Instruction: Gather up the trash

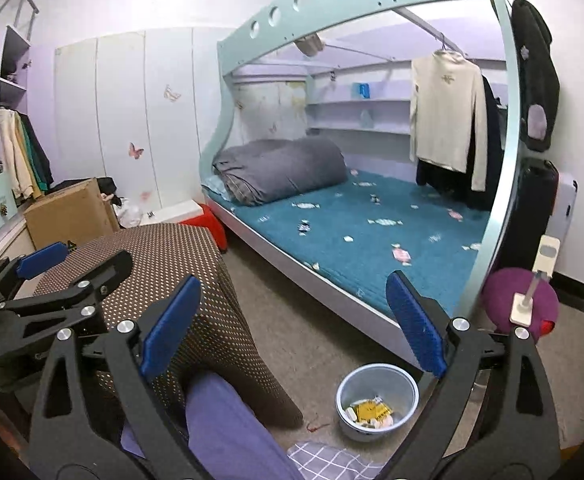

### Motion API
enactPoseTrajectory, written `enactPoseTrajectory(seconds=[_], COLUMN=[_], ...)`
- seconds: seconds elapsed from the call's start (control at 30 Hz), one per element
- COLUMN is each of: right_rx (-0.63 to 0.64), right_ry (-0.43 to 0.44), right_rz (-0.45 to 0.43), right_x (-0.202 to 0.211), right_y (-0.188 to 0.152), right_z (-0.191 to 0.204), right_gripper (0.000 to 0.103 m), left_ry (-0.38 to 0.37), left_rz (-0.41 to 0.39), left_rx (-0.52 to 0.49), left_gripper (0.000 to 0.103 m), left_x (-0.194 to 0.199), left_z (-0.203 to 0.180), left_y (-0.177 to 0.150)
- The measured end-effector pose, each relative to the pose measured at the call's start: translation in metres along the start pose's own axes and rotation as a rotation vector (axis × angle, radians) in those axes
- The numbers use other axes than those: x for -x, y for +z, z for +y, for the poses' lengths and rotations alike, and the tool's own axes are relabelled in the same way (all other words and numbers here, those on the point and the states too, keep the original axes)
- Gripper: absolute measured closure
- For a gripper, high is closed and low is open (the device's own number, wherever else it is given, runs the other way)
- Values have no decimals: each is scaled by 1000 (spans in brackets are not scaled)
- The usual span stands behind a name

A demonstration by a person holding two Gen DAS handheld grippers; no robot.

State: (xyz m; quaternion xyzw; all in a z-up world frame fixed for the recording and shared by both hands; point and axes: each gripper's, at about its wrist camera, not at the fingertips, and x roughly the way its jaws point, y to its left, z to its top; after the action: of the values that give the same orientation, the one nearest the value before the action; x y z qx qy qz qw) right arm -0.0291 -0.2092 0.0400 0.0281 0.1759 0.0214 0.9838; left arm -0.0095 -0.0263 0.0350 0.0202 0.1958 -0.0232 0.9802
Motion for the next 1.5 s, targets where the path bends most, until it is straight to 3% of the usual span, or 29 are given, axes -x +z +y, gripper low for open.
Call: enactPoseTrajectory(seconds=[0.33,0.77,1.5], right_rx=[40,44,19], right_ry=[28,0,-9], right_rz=[-32,14,42], right_x=[2,-2,-10], right_y=[-3,-18,-18], right_z=[7,5,-3], right_gripper=[11,11,11], left_ry=[67,23,20], left_rz=[-18,70,94], left_rx=[22,44,31], left_gripper=[10,10,10], left_x=[21,5,-3], left_z=[11,14,5], left_y=[-9,-27,-28])
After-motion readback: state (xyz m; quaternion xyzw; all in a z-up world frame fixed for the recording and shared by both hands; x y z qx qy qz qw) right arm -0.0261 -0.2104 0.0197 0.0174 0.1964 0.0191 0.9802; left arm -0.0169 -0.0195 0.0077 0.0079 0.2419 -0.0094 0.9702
